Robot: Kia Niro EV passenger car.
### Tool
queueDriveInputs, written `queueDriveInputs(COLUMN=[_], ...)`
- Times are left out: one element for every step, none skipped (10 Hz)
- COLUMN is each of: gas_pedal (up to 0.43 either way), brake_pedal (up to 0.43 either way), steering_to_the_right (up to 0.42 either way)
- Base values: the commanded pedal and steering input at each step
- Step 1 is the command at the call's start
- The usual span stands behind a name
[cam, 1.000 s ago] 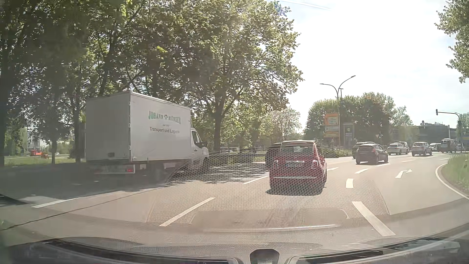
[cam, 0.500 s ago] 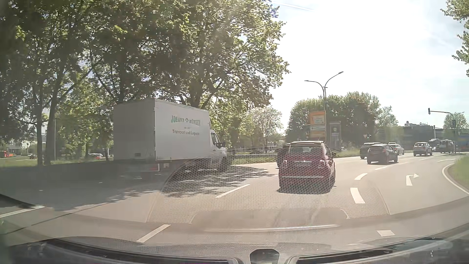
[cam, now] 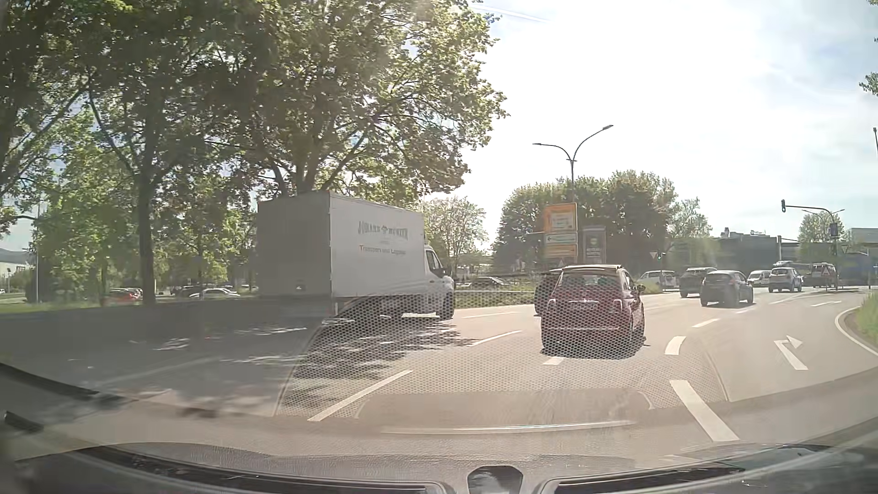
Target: Follow the waypoints while adhering to traffic rules and regulations
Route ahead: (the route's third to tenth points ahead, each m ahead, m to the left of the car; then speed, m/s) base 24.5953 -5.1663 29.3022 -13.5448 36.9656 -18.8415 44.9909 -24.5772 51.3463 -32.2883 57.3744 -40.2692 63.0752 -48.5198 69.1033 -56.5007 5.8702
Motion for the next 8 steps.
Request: queueDriveInputs(gas_pedal=[0.118, 0.118, 0.118, 0.118, 0.13, 0.138, 0.138, 0.138], brake_pedal=[0.0, 0.0, 0.0, 0.0, 0.0, 0.0, 0.0, 0.0], steering_to_the_right=[0.15, 0.155, 0.159, 0.163, 0.166, 0.17, 0.174, 0.176])
